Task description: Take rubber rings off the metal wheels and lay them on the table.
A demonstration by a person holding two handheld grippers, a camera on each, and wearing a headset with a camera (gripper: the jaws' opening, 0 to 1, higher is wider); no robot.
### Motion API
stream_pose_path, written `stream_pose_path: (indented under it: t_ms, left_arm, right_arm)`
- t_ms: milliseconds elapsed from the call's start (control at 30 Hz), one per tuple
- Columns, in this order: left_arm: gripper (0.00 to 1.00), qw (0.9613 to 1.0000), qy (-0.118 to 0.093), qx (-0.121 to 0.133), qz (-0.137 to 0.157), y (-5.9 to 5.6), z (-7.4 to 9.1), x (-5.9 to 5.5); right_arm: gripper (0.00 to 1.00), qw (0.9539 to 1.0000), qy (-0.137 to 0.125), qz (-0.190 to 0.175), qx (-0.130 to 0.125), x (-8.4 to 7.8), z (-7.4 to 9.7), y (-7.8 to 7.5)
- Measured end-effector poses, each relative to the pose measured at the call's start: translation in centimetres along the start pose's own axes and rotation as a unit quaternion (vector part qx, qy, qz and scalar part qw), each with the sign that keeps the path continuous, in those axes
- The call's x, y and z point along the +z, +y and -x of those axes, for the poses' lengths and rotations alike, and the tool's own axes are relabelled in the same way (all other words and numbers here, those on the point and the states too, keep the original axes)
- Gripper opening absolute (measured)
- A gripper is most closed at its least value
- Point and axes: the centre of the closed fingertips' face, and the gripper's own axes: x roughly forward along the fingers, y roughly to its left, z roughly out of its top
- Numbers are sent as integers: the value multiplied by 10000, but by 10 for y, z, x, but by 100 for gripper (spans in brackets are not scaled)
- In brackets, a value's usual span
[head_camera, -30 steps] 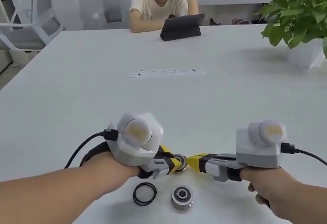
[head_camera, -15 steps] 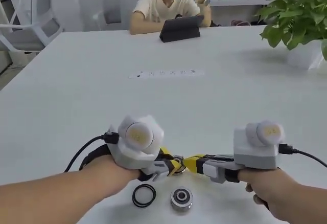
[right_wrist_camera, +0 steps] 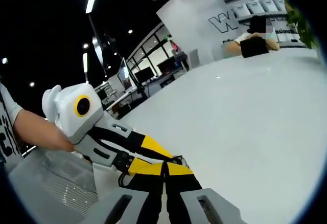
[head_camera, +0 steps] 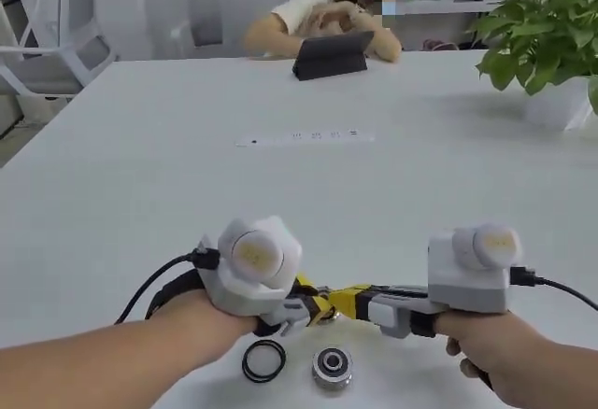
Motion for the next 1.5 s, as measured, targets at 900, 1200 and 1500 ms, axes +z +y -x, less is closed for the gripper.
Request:
stream_pose_path:
  t_ms: [900, 1200, 1500]
  left_arm:
    - [8, 9998, 44, -15, -184, 0, 4, 1]
    - [18, 9997, -96, -199, -110, -4, 21, 8]
    - [30, 9992, -319, -241, -57, -4, 47, 19]
  right_arm:
    - [0, 9996, -103, -272, -64, 3, 6, -6]
    - [0, 9991, -207, -371, 19, 8, 9, -1]
    - [0, 9985, -300, -402, 225, 18, 9, 13]
